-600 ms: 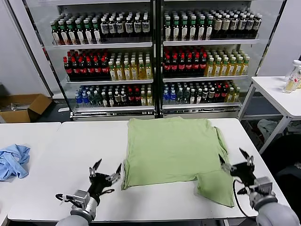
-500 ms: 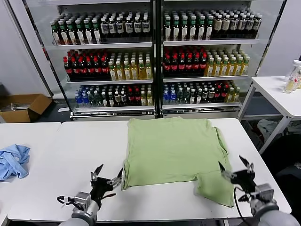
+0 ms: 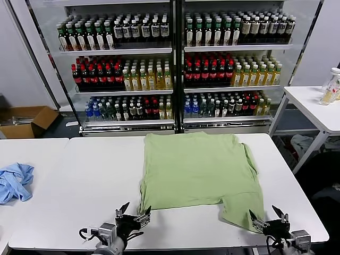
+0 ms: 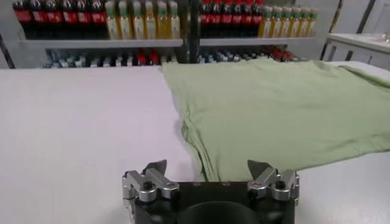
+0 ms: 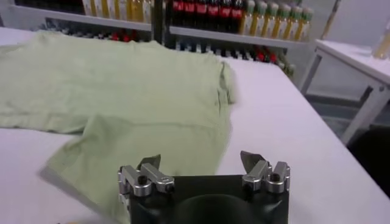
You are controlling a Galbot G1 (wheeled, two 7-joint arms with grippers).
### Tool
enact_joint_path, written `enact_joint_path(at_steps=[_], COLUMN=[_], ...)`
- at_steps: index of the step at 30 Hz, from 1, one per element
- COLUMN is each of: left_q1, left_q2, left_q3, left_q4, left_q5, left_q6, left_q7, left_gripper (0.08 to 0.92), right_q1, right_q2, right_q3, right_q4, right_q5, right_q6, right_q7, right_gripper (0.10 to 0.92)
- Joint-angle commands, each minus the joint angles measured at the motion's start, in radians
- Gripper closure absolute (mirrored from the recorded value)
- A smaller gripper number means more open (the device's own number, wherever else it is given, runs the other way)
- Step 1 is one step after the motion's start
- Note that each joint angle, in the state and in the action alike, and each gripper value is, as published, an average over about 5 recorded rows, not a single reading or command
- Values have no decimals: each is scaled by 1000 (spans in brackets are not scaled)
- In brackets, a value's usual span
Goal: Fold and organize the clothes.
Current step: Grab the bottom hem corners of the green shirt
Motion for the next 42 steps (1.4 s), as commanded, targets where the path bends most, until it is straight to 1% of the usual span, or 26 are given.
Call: enact_joint_path(at_steps=[1, 3, 6, 16, 22, 25, 28, 31, 35, 38, 42], left_q1=[-71, -71, -64, -59, -61, -47, -3, 63, 178, 281, 395], left_q2=[-22, -23, -26, -36, -30, -11, 36, 104, 173, 195, 206], left_q3=[24, 28, 37, 44, 42, 13, -57, -149, -232, -263, -285], left_q4=[90, 94, 94, 104, 112, 78, -2, -103, -227, -294, -363], left_q5=[-19, -15, 0, 63, 98, 100, 68, -13, -90, -103, -115], left_q6=[15, 17, 22, 21, 6, -8, -16, -5, 14, 19, 39], left_q7=[-45, -48, -42, -8, 23, 45, 68, 77, 76, 72, 57], left_gripper=[178, 186, 240, 532, 705, 792, 871, 914, 917, 917, 917], right_q1=[-6, 2, 12, 25, 41, 42, 11, -44, -137, -223, -327], right_q2=[1, -1, -2, 16, 28, 31, 21, 1, 1, 16, 32], right_q3=[-7, -15, -25, -56, -67, -54, -16, 24, 78, 108, 166], right_q4=[-16, -23, -31, -56, -47, -2, 84, 178, 269, 308, 357], right_q5=[66, 90, 118, 135, 135, 143, 164, 178, 172, 143, 123], right_q6=[-18, -31, -45, -52, -44, -31, -35, -48, -66, -69, -70], right_q7=[4, 4, -1, -17, -24, -31, -44, -57, -73, -88, -102], right_gripper=[207, 224, 292, 586, 742, 829, 900, 920, 920, 920, 920])
